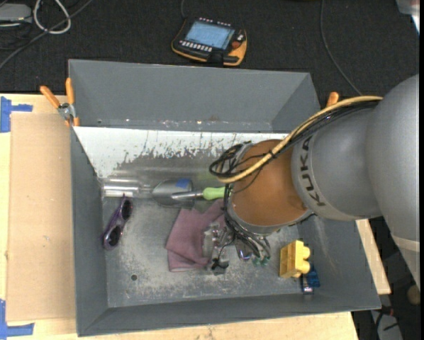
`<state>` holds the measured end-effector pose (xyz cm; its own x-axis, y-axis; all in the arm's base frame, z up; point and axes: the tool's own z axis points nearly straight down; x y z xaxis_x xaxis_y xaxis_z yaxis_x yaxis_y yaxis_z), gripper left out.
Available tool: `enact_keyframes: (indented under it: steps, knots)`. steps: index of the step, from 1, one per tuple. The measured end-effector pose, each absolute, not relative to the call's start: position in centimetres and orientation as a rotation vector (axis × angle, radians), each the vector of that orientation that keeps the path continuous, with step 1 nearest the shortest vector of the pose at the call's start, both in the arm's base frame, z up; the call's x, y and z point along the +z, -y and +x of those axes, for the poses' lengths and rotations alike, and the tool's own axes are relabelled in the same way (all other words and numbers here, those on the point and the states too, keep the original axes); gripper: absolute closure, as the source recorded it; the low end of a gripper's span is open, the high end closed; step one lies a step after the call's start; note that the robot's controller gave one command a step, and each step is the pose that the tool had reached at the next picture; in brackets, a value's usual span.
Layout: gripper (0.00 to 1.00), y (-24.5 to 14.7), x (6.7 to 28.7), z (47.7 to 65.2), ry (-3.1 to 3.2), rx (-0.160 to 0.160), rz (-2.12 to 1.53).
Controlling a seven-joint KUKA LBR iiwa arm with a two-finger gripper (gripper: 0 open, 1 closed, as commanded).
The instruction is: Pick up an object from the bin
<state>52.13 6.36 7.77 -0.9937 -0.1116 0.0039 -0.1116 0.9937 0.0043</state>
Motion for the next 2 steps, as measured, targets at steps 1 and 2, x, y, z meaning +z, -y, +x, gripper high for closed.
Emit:
enact_keyframes:
  steps: [1,2]
  knots:
    - [1.00,-5.5,8.1,50.6,3.125,-0.007,-0.233]
    - [1.00,-5.7,17.1,52.2,3.142,-0.009,0.116]
